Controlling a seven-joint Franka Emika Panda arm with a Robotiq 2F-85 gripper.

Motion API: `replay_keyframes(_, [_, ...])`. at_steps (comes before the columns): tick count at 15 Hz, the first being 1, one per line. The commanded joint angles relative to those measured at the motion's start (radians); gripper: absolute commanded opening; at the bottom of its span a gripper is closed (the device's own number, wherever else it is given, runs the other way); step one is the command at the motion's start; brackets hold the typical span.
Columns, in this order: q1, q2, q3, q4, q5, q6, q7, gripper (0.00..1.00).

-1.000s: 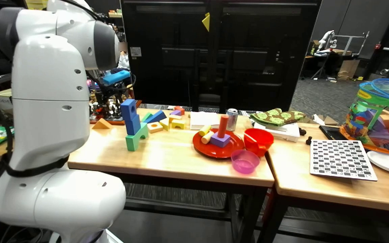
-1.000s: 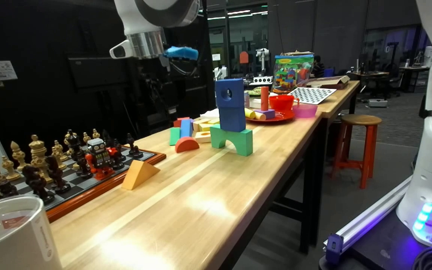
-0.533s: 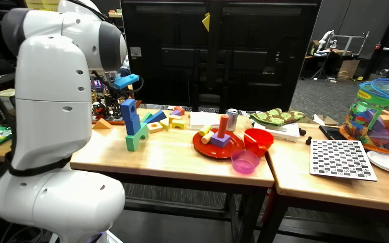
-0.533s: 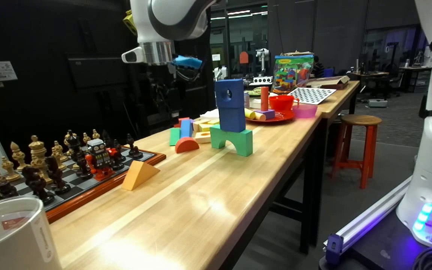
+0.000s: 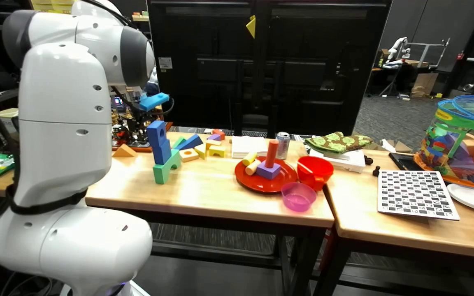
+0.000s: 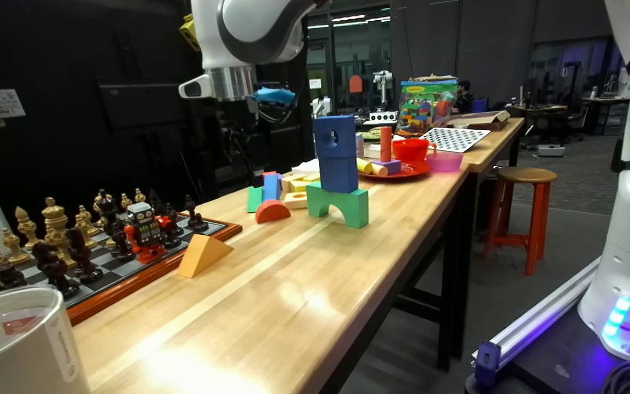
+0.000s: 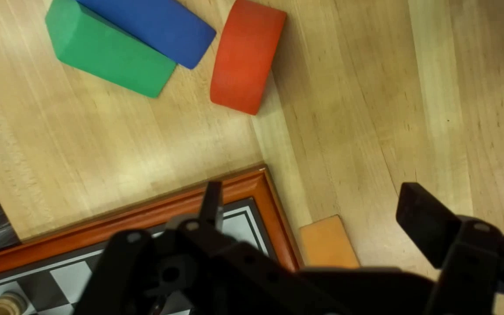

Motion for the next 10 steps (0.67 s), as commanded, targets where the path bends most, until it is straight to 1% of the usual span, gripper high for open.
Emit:
replay_keyframes(1, [0.017,0.015,-0.005,0.013,0.006,-0.025,-0.026,1.00])
replay_keyframes(5, [0.040,0.063,-0.006,0.047,-0.008,-0.070,-0.030,1.00])
replay_keyframes(10, [0.071,0.107,0.005,0.091,-0.016,-0.123,-0.112,1.00])
